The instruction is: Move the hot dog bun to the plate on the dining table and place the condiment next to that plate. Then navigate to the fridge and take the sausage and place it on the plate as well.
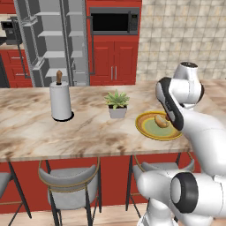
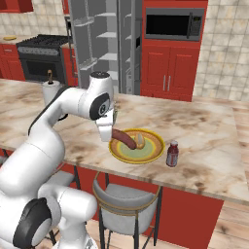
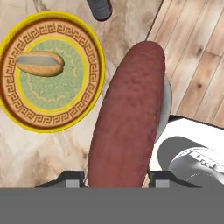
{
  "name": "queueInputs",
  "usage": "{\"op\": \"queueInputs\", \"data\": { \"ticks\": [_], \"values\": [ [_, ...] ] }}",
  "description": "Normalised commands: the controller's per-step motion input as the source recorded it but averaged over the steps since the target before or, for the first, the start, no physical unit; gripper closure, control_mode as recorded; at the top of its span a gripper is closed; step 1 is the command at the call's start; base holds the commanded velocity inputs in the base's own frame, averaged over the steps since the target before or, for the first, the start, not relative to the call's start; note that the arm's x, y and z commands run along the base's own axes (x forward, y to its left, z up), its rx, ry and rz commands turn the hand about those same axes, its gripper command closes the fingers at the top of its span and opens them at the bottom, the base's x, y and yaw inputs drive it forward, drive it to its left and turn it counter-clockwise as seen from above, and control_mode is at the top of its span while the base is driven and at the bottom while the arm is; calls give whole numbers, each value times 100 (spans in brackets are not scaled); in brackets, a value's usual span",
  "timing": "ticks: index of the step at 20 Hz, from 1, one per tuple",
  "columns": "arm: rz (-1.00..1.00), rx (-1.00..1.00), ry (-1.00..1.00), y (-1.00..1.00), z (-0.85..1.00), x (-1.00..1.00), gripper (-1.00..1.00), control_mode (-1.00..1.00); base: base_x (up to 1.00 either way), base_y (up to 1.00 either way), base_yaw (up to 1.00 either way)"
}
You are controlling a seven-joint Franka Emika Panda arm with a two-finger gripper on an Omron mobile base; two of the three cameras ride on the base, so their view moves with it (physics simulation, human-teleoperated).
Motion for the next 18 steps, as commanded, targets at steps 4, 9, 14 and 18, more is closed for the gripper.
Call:
{"op": "queueInputs", "data": {
  "ticks": [4, 9, 14, 18],
  "values": [
    [0, 0, 0, -3, -15, 29, 100, -100, 0, 0, 0],
    [0, 2, 0, -7, -17, 40, 100, -100, 0, 0, 0],
    [0, 0, 0, -10, -28, 47, 100, -100, 0, 0, 0],
    [0, 0, 0, -11, -35, 46, 100, -100, 0, 0, 0]
  ]
}}
